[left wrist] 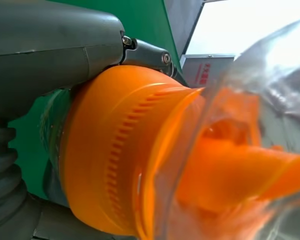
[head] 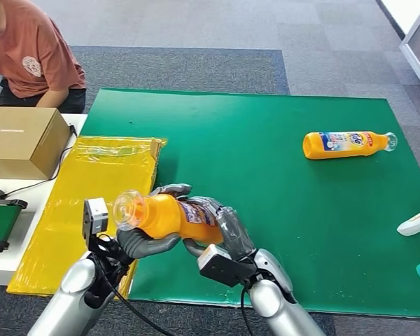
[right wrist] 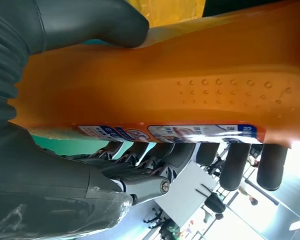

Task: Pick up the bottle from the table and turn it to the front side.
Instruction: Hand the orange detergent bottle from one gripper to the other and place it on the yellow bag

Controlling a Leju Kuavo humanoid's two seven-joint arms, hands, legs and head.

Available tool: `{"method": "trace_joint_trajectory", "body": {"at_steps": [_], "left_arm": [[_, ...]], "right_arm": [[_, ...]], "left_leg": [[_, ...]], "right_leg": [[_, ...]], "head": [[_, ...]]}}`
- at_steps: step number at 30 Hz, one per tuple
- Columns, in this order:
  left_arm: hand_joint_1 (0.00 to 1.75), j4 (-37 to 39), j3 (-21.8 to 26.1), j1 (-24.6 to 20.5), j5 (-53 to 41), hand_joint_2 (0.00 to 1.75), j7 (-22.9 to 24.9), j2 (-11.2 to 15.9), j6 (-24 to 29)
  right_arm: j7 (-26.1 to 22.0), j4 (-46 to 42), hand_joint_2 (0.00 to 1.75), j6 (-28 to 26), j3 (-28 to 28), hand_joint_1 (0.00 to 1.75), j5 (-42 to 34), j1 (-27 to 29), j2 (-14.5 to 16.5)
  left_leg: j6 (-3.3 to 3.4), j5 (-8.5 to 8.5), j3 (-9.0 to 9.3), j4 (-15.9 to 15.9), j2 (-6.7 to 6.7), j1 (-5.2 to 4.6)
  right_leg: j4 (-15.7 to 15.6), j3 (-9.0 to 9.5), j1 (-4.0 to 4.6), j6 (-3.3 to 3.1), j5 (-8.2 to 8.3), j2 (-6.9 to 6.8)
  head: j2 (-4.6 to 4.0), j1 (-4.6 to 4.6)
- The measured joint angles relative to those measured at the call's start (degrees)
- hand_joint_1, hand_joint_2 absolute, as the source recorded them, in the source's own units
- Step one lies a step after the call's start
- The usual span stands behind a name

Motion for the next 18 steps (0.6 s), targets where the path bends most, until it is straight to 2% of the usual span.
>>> {"method": "trace_joint_trajectory", "body": {"at_steps": [6,10,13,16,18], "left_arm": [[1.75,-0.31,-0.76,-0.05,-2.43,1.75,-0.73,1.02,2.46],[1.75,-1.47,-0.80,0.66,-5.17,1.75,-1.70,1.39,4.87],[1.75,-3.38,-0.22,2.26,-14.33,1.75,-3.51,1.36,11.88],[1.75,-6.54,1.43,4.83,-32.23,1.75,-4.70,0.92,25.48],[1.75,-8.43,2.35,6.20,-41.52,1.75,-4.03,0.72,31.91]], "right_arm": [[0.77,0.92,1.75,-1.51,-0.02,1.74,0.15,-0.24,-0.01],[1.53,1.43,1.75,-1.85,-0.19,0.00,0.04,-0.31,-0.02],[3.98,1.83,1.75,-2.81,-1.80,0.00,-1.31,-0.30,-0.04],[5.85,1.87,1.75,-4.58,-6.92,0.00,-3.66,0.01,-0.31],[5.97,1.34,1.75,-4.98,-11.05,0.00,-4.56,0.48,-0.51]], "left_leg": [[0.00,0.00,-0.01,0.00,0.00,0.00],[0.00,0.00,-0.01,0.00,0.00,0.00],[0.00,0.00,-0.01,0.00,0.01,0.00],[0.01,-0.01,-0.02,0.00,0.00,-0.01],[0.02,-0.01,-0.02,0.01,-0.01,-0.01]], "right_leg": [[0.00,-0.01,0.00,0.00,0.00,0.00],[0.00,-0.01,0.00,0.00,-0.01,0.00],[0.00,-0.03,0.00,0.00,-0.01,0.00],[-0.01,-0.05,-0.02,0.01,0.00,-0.01],[-0.01,-0.03,-0.02,0.02,0.00,-0.03]], "head": [[0.01,0.00],[0.01,0.00],[0.01,0.01],[0.01,0.01],[0.01,0.01]]}}
